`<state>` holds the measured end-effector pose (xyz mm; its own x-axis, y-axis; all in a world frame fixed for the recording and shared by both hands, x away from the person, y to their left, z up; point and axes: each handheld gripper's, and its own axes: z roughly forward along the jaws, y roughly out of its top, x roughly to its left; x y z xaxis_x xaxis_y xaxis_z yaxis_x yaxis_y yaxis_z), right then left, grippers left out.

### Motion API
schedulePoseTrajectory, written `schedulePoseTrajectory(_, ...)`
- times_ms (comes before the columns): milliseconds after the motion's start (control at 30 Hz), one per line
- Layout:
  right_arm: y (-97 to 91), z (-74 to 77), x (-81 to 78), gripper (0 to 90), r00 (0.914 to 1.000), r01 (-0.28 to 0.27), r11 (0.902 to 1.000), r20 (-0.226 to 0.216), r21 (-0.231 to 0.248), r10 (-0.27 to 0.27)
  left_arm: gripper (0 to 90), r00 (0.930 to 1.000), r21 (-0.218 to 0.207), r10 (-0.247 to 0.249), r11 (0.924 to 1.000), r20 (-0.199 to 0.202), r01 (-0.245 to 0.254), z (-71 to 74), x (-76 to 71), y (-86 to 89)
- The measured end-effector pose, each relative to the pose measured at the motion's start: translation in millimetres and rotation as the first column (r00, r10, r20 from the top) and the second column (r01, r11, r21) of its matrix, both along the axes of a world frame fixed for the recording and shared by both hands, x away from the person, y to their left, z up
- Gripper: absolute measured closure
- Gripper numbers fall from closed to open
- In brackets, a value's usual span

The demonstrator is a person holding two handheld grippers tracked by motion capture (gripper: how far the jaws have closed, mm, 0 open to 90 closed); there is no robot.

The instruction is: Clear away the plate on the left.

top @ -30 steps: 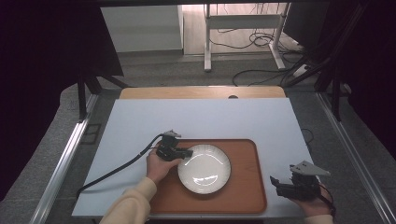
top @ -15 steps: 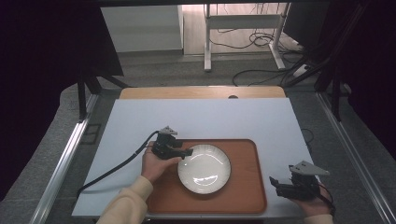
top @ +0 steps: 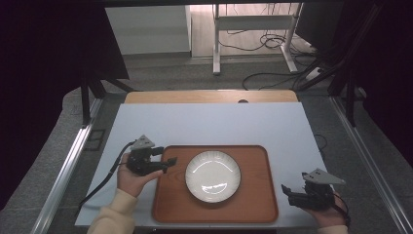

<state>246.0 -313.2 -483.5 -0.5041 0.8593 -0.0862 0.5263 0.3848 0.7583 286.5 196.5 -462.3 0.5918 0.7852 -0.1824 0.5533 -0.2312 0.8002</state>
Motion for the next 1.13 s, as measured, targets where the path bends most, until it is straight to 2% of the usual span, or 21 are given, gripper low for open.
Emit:
schedulePoseTrajectory(67,0.3,-0.3,1.2,15.8,1.0,-0.003,1.0,0.0,-0.002,0.003,30.6,0.9995,-0.035,0.03,0.999,-0.005,-0.03,-1.0,-6.9,11.6)
schedulePoseTrajectory(167,0.4,-1.0,2.4,15.8,1.0,-0.005,1.0,-0.004,-0.002,0.005,29.2,0.9988,-0.015,0.05,0.9986,0.001,-0.05,-0.5,-17.0,21.2)
schedulePoseTrajectory(233,0.5,-1.2,3.1,15.8,1.0,-0.005,1.0,-0.006,-0.002,0.005,28.7,0.9979,-0.019,0.064,0.9977,-0.01,-0.064,-1.6,-24.0,26.3)
schedulePoseTrajectory(267,0.6,-1.3,3.6,15.8,1.0,-0.006,1.0,-0.004,0.0,0.006,28.4,0.9981,0.0,0.061,0.9981,-0.007,-0.061,-2.2,-27.1,27.7)
schedulePoseTrajectory(400,1.9,-2.4,4.8,15.8,0.9999,-0.014,0.9999,-0.008,0.001,0.014,28.1,0.9974,0.002,0.069,0.9976,-0.02,-0.069,-6.3,-41.1,35.1)
schedulePoseTrajectory(500,2.1,-2.4,5.7,15.8,0.9998,-0.017,0.9999,-0.007,-0.002,0.017,28.1,0.9953,0.049,0.096,0.9943,-0.014,-0.095,-8.3,-47.3,40.1)
schedulePoseTrajectory(533,2.2,-2.3,5.9,15.8,0.9998,-0.017,0.9998,-0.008,-0.001,0.017,28.1,0.9949,0.023,0.098,0.9949,-0.024,-0.098,-9.9,-48.4,42.8)
schedulePoseTrajectory(600,2.7,-2.3,6.4,15.8,0.9998,-0.019,0.9998,-0.007,-0.002,0.019,28.2,0.9933,-0.012,0.106,0.9942,-0.047,-0.106,-13.8,-47.3,47.2)
schedulePoseTrajectory(667,2.4,-1.6,6.9,15.8,0.9998,-0.018,0.9998,-0.004,-0.002,0.018,28.6,0.9929,0.005,0.113,0.9936,-0.039,-0.113,-15.2,-45.3,48.4)
schedulePoseTrajectory(800,0.9,-2.4,6.6,15.8,0.9999,-0.01,1.0,-0.007,-0.002,0.009,28.5,0.9946,0.004,0.097,0.9952,-0.037,-0.097,-17.0,-42.4,47.1)
schedulePoseTrajectory(1133,-4.2,-2.3,2.3,15.9,0.9999,0.01,0.9999,-0.007,0.006,-0.01,28.4,0.994,0.003,0.097,0.9953,-0.05,-0.097,-19.6,-37.7,43.4)
